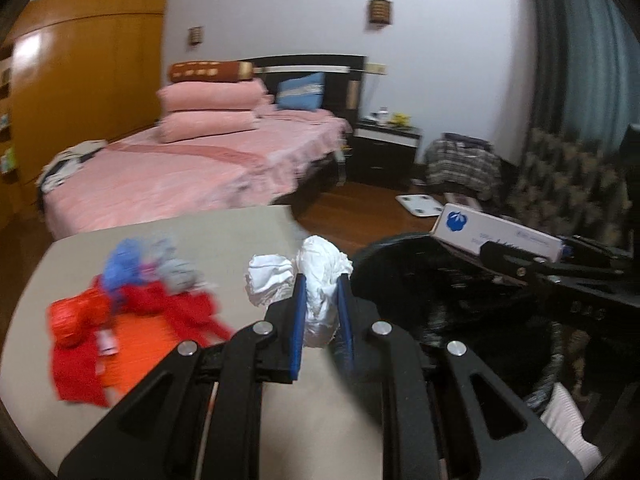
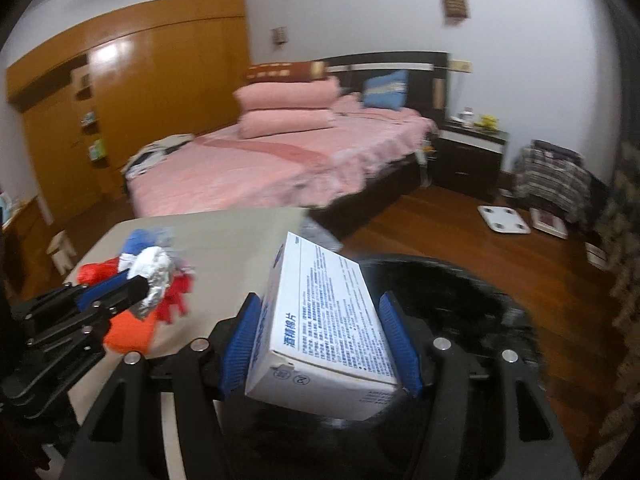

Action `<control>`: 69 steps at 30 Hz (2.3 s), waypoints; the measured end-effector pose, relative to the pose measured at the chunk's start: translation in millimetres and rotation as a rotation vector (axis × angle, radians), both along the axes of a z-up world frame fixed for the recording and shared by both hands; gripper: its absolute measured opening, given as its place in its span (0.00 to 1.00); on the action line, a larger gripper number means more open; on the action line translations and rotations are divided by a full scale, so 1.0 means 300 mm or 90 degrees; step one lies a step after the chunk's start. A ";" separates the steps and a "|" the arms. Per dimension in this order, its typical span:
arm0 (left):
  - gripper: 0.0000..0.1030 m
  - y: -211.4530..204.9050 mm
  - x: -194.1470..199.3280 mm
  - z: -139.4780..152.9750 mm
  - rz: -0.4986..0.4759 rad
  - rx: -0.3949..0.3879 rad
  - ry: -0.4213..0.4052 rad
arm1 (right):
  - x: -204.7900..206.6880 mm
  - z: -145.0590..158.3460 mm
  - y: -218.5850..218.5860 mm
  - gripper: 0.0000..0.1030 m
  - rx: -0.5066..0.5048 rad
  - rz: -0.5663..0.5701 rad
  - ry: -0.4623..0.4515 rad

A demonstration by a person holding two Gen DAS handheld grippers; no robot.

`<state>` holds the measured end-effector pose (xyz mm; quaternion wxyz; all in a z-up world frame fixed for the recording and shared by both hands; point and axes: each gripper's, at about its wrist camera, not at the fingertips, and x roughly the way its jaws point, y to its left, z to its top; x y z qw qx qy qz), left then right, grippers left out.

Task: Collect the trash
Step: 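Carry the box to the bin with the right tool while the left tool grasps white tissue, then open both tools over the bin, dropping the box and tissue, then grasp the red plastic bag with the left tool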

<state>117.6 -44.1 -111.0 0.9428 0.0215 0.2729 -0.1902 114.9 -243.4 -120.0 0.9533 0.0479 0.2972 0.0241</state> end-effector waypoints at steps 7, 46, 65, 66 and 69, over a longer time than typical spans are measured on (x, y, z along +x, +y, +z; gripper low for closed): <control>0.68 -0.142 0.005 -0.019 -0.076 -0.034 0.007 | -0.037 -0.002 -0.141 0.87 -0.007 -0.080 -0.008; 0.69 0.730 0.168 -0.143 0.305 0.065 0.040 | 0.310 -0.104 0.573 0.94 0.007 0.148 0.001; 0.38 0.736 0.047 -0.053 0.325 0.044 -0.019 | 0.297 -0.090 0.621 0.94 0.019 0.184 -0.005; 0.38 0.742 0.036 -0.044 0.330 0.043 -0.022 | 0.294 -0.088 0.627 0.94 0.020 0.185 -0.006; 0.38 0.770 -0.004 -0.029 0.345 0.042 -0.025 | 0.278 -0.092 0.643 0.94 0.026 0.188 -0.003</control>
